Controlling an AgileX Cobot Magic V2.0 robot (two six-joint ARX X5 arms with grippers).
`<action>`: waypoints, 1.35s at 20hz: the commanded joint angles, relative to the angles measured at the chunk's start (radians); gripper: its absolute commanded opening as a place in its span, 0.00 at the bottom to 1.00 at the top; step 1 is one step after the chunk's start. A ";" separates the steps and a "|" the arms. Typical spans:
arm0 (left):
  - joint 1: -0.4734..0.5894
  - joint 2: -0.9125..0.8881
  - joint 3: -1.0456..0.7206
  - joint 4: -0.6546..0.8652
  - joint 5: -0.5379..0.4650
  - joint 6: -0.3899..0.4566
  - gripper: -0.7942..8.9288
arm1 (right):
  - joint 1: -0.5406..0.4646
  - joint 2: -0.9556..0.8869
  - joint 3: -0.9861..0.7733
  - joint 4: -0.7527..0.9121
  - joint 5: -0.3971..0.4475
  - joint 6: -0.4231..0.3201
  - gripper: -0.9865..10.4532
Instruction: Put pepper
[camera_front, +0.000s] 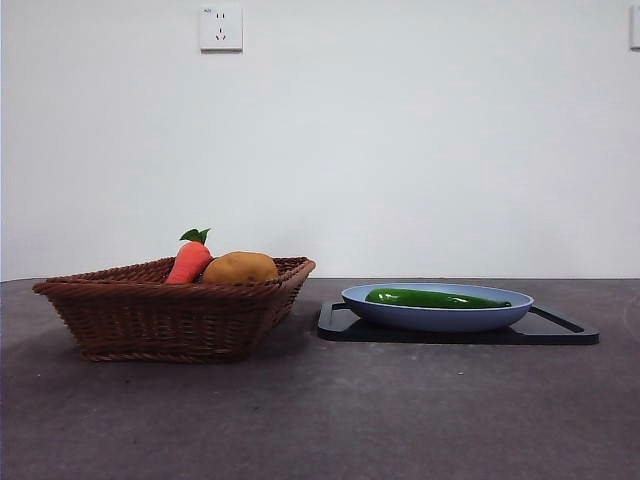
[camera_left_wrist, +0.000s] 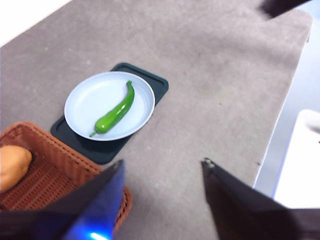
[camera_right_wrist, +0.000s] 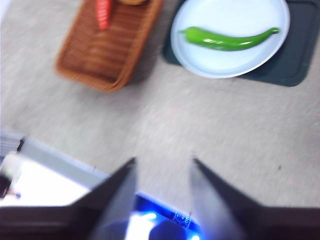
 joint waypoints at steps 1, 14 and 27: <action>-0.008 0.006 0.014 0.003 -0.001 -0.007 0.10 | 0.015 -0.043 0.018 -0.021 -0.001 -0.057 0.09; -0.008 0.006 0.014 0.067 -0.001 -0.006 0.09 | 0.013 -0.073 0.018 -0.025 0.006 -0.035 0.10; 0.317 -0.222 -0.131 0.492 -0.081 0.073 0.09 | 0.013 -0.073 0.018 -0.025 0.006 -0.035 0.10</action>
